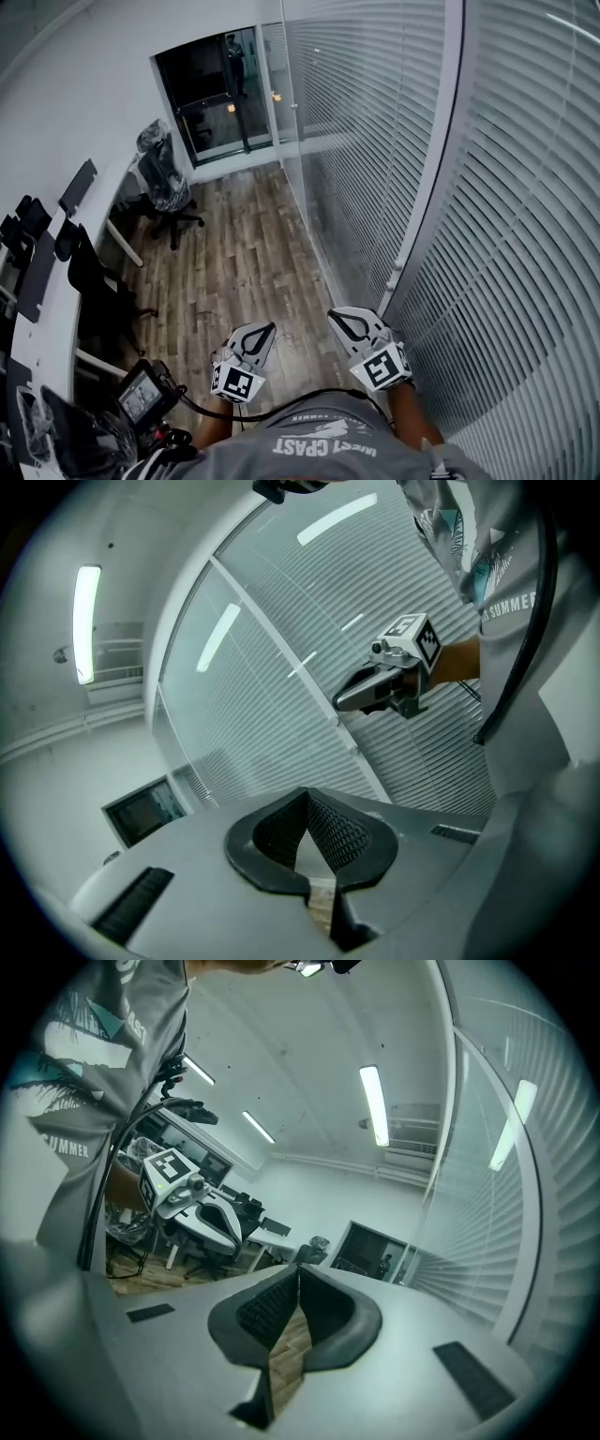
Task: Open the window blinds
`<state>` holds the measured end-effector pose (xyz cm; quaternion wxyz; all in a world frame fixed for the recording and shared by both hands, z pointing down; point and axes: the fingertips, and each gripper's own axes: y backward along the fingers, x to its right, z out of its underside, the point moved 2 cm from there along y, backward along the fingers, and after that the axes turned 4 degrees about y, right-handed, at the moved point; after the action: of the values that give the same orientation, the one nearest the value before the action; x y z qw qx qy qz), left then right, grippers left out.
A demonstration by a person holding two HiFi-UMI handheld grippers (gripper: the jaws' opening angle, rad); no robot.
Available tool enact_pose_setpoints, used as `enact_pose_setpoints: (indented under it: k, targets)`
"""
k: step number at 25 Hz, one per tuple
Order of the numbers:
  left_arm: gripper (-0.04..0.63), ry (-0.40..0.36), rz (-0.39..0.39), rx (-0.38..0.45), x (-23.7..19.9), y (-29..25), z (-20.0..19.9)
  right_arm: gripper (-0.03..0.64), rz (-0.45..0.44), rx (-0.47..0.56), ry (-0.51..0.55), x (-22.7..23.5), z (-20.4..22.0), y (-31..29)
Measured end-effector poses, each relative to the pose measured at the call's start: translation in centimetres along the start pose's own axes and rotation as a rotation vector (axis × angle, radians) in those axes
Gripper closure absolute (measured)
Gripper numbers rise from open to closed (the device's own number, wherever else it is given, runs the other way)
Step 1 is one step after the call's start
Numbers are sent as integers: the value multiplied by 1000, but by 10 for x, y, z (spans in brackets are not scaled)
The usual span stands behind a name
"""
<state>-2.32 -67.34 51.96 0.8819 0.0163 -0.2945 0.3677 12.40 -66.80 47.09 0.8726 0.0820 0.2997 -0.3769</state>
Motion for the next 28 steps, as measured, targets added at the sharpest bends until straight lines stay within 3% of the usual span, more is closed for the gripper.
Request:
enact_pose_setpoints:
  k: [4, 9, 13, 17, 24, 28]
  targets:
    - [592, -11, 69, 34, 16, -10, -15, 614, 52, -27, -13, 5, -3, 19]
    - [594, 14, 160, 83, 19, -51, -18, 614, 144, -80, -56, 18, 27, 27]
    - [594, 0, 267, 171, 18, -95, -25, 614, 240, -163, -45, 36, 39, 34]
    - [592, 77, 376, 278, 35, -137, -23, 614, 354, -262, -38, 28, 54, 53]
    - [592, 20, 524, 424, 49, -207, -88, 614, 485, -394, -15, 62, 51, 75]
    - [489, 18, 573, 482, 56, -285, -120, 614, 502, -457, -39, 110, 86, 78]
